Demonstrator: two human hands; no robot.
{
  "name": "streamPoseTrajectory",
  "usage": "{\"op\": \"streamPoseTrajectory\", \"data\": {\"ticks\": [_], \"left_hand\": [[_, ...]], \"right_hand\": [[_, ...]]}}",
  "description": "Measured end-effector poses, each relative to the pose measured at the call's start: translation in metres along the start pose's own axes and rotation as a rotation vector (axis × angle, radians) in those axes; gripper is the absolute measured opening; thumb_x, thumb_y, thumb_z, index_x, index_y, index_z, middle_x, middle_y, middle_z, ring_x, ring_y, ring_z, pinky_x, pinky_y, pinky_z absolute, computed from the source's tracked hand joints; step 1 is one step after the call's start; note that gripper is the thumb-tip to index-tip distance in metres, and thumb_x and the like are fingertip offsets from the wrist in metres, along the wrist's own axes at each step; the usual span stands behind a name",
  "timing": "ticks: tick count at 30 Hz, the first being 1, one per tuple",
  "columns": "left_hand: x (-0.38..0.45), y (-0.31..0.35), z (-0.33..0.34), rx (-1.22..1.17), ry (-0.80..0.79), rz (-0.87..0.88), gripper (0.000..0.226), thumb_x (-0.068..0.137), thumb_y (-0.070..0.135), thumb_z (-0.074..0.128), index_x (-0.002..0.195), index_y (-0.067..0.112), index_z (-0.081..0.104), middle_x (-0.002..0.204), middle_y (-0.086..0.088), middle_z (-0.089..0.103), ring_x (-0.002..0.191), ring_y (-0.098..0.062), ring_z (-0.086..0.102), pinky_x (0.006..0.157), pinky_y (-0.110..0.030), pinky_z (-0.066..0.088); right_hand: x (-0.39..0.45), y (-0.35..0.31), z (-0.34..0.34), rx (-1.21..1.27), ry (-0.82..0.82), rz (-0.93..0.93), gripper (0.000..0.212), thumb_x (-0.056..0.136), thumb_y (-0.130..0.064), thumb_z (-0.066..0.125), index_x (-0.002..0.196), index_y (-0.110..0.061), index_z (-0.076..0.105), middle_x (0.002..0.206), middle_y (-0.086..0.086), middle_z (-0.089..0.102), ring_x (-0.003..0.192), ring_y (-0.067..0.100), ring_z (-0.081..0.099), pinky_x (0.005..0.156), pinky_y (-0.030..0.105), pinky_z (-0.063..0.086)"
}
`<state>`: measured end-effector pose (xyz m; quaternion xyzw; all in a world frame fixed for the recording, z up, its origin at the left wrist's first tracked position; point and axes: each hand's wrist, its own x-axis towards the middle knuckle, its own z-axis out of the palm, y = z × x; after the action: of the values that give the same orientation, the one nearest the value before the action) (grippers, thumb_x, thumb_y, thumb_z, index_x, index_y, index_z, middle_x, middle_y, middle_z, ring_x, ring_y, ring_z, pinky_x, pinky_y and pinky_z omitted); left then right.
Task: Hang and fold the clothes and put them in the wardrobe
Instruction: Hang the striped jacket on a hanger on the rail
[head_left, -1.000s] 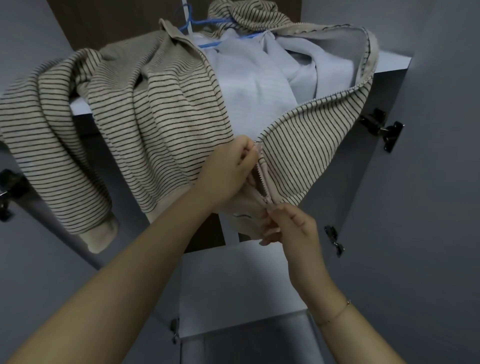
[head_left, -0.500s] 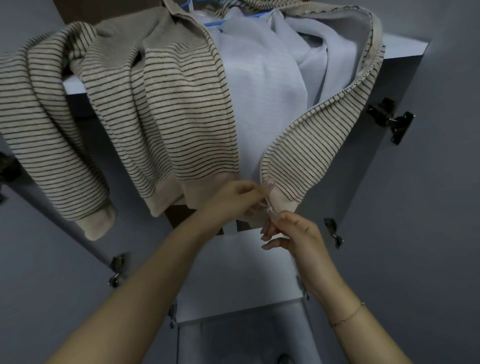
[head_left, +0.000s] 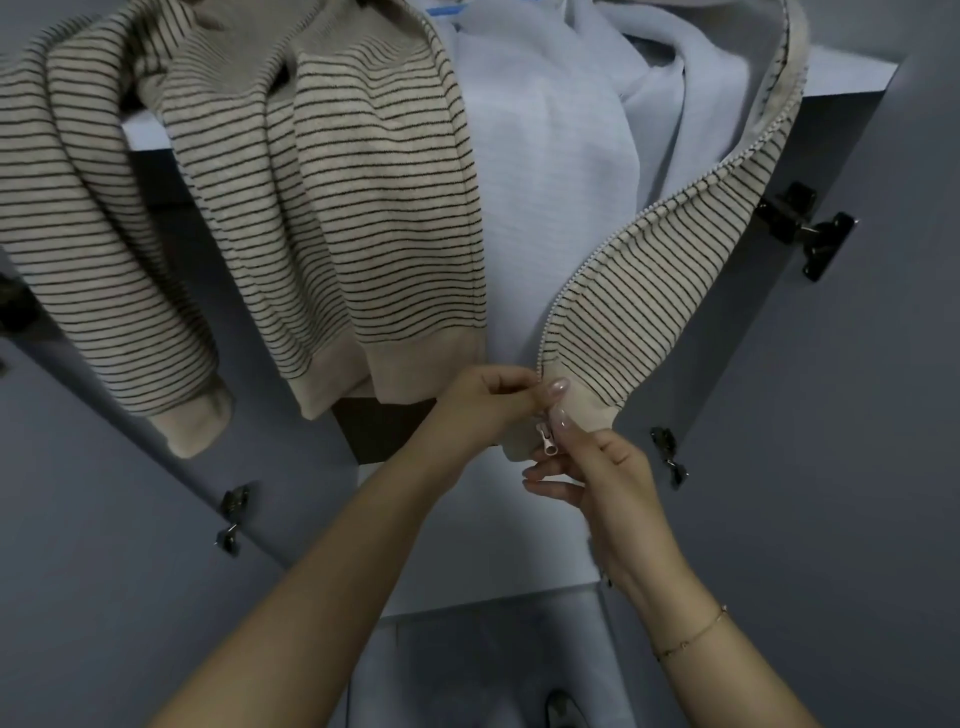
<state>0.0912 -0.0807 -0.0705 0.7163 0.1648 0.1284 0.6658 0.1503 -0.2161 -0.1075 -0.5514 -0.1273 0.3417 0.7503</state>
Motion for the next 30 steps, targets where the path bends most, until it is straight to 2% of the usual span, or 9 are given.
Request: {"op": "streamPoseTrajectory", "data": {"ticks": [3, 7, 11, 15, 18, 20, 23, 28, 30], "left_hand": [[-0.002, -0.004, -0.002, -0.011, 0.007, -0.027, 0.024, 0.089, 0.033, 0.067, 0.089, 0.011, 0.076, 0.079, 0.003, 0.071, 0.071, 0.002, 0.062, 0.059, -0.008, 0.045], [-0.012, -0.024, -0.012, -0.031, 0.125, -0.107, 0.025, 0.091, 0.046, 0.060, 0.097, 0.029, 0.076, 0.090, 0.011, 0.073, 0.077, 0.004, 0.063, 0.062, -0.010, 0.046], [-0.032, -0.065, -0.016, -0.348, 0.283, -0.306, 0.031, 0.085, 0.044, 0.067, 0.110, 0.025, 0.068, 0.096, 0.008, 0.073, 0.089, -0.009, 0.060, 0.074, -0.024, 0.044], [-0.025, -0.067, -0.013, -0.397, 0.383, -0.149, 0.046, 0.086, 0.042, 0.069, 0.126, 0.022, 0.057, 0.109, 0.004, 0.070, 0.102, -0.017, 0.065, 0.083, -0.030, 0.048], [-0.015, -0.050, -0.012, -0.463, 0.437, -0.042, 0.025, 0.088, 0.037, 0.067, 0.095, 0.014, 0.072, 0.085, -0.004, 0.066, 0.081, -0.015, 0.065, 0.071, -0.024, 0.053], [-0.014, -0.046, -0.011, -0.471, 0.459, -0.022, 0.021, 0.090, 0.031, 0.066, 0.077, 0.017, 0.074, 0.070, 0.001, 0.064, 0.068, -0.008, 0.063, 0.063, -0.019, 0.051], [-0.019, -0.042, -0.006, -0.464, 0.395, 0.022, 0.016, 0.089, 0.026, 0.066, 0.078, 0.017, 0.075, 0.069, 0.003, 0.067, 0.066, -0.005, 0.062, 0.066, -0.018, 0.051], [-0.030, -0.026, 0.002, -0.443, 0.167, 0.070, 0.016, 0.088, 0.024, 0.067, 0.097, 0.012, 0.073, 0.088, 0.000, 0.073, 0.083, -0.008, 0.068, 0.077, -0.019, 0.052], [-0.032, -0.017, 0.003, -0.440, 0.116, 0.086, 0.020, 0.089, 0.024, 0.065, 0.101, 0.010, 0.073, 0.094, -0.003, 0.074, 0.089, -0.011, 0.070, 0.080, -0.019, 0.052]], "right_hand": [[0.001, 0.003, 0.003, -0.021, 0.015, -0.009, 0.039, 0.065, -0.042, 0.079, 0.074, -0.005, 0.069, 0.071, 0.014, 0.069, 0.061, 0.023, 0.067, 0.059, 0.030, 0.057], [0.003, 0.008, 0.004, 0.005, 0.019, -0.004, 0.037, 0.061, -0.035, 0.081, 0.070, -0.003, 0.066, 0.069, 0.015, 0.070, 0.063, 0.023, 0.069, 0.059, 0.025, 0.056], [0.004, 0.011, 0.002, 0.017, 0.002, -0.018, 0.023, 0.061, -0.033, 0.081, 0.063, -0.011, 0.073, 0.069, 0.014, 0.071, 0.063, 0.021, 0.069, 0.061, 0.024, 0.057], [0.006, 0.013, 0.003, 0.021, 0.008, -0.051, 0.023, 0.060, -0.036, 0.082, 0.063, -0.015, 0.075, 0.069, 0.013, 0.071, 0.062, 0.018, 0.068, 0.061, 0.023, 0.056], [0.007, 0.012, 0.004, 0.054, 0.022, -0.061, 0.022, 0.063, -0.034, 0.082, 0.061, -0.015, 0.072, 0.070, 0.015, 0.071, 0.061, 0.019, 0.069, 0.061, 0.023, 0.056], [0.007, 0.011, 0.005, 0.070, 0.031, -0.064, 0.020, 0.067, -0.030, 0.081, 0.057, -0.017, 0.070, 0.070, 0.015, 0.071, 0.063, 0.020, 0.070, 0.062, 0.025, 0.057], [0.007, 0.007, 0.007, 0.092, 0.031, -0.093, 0.018, 0.067, -0.027, 0.080, 0.056, -0.018, 0.070, 0.068, 0.014, 0.071, 0.067, 0.020, 0.072, 0.065, 0.026, 0.059], [-0.001, -0.005, 0.009, 0.136, -0.021, -0.142, 0.028, 0.066, -0.026, 0.078, 0.075, -0.002, 0.067, 0.072, 0.014, 0.072, 0.065, 0.020, 0.071, 0.064, 0.026, 0.057], [-0.006, -0.009, 0.010, 0.139, -0.041, -0.188, 0.017, 0.067, -0.027, 0.076, 0.074, -0.011, 0.073, 0.074, 0.014, 0.073, 0.067, 0.020, 0.071, 0.064, 0.026, 0.057]]}}
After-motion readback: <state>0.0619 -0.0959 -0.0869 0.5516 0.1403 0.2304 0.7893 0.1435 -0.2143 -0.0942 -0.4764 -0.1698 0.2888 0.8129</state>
